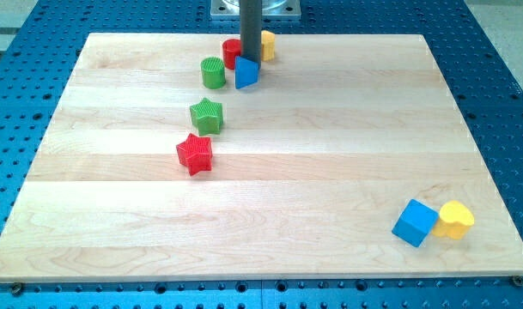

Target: Move the blue triangle to the top of the green star

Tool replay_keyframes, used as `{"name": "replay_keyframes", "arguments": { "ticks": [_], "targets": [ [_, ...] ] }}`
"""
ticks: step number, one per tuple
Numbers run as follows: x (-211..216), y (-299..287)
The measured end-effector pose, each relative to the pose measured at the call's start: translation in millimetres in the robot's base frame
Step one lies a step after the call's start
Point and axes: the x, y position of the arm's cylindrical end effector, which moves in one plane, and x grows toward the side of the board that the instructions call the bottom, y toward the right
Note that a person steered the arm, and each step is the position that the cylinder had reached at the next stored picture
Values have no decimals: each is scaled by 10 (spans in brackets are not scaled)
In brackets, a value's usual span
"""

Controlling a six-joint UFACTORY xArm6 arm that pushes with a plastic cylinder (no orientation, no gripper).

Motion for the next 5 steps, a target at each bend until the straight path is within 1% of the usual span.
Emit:
{"name": "replay_keyframes", "arguments": {
  "ticks": [2,3,4,5],
  "targets": [
    [-32,-46],
    [347,-79],
    [551,-46],
    [675,306]
  ]
}}
